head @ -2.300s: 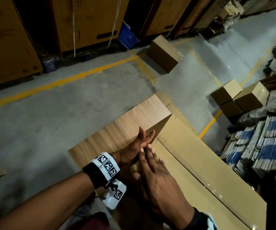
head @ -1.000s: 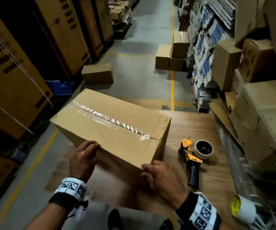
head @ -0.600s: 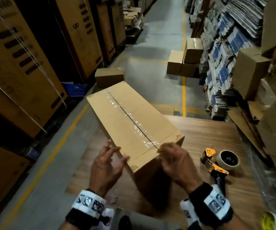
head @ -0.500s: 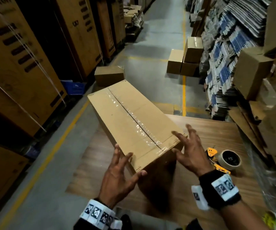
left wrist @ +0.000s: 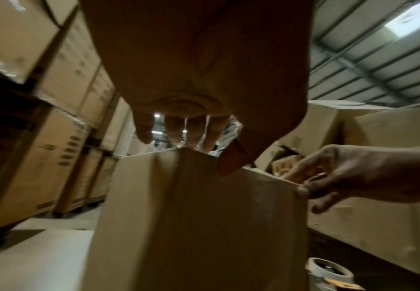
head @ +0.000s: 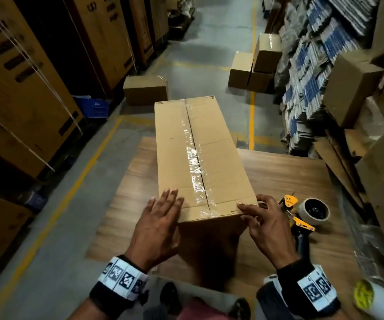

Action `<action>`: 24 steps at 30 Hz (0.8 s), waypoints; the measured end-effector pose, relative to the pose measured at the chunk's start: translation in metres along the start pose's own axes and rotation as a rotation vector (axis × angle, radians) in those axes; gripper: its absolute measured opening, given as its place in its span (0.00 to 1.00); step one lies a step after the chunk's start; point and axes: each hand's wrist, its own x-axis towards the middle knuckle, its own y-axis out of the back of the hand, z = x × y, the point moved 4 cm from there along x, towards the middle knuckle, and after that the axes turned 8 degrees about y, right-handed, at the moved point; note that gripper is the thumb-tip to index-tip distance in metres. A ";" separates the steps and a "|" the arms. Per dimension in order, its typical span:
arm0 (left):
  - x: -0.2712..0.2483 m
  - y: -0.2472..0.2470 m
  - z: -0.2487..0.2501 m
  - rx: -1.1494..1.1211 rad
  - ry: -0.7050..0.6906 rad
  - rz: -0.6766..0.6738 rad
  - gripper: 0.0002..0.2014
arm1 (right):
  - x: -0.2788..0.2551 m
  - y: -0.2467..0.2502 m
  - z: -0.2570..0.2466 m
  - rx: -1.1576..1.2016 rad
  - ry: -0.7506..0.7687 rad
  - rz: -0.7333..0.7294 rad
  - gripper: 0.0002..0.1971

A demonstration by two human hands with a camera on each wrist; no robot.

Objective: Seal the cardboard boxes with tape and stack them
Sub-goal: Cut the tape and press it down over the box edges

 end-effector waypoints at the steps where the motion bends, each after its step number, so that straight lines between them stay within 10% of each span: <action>1: 0.003 -0.006 0.016 0.066 -0.016 -0.033 0.38 | -0.003 0.001 0.001 0.006 -0.009 0.007 0.16; 13: 0.015 -0.043 0.069 0.232 -0.046 -0.047 0.34 | -0.021 0.024 0.041 0.195 0.004 -0.031 0.19; 24: 0.034 -0.057 0.097 0.215 -0.031 -0.133 0.44 | -0.086 0.007 0.239 -0.031 -0.767 -0.026 0.33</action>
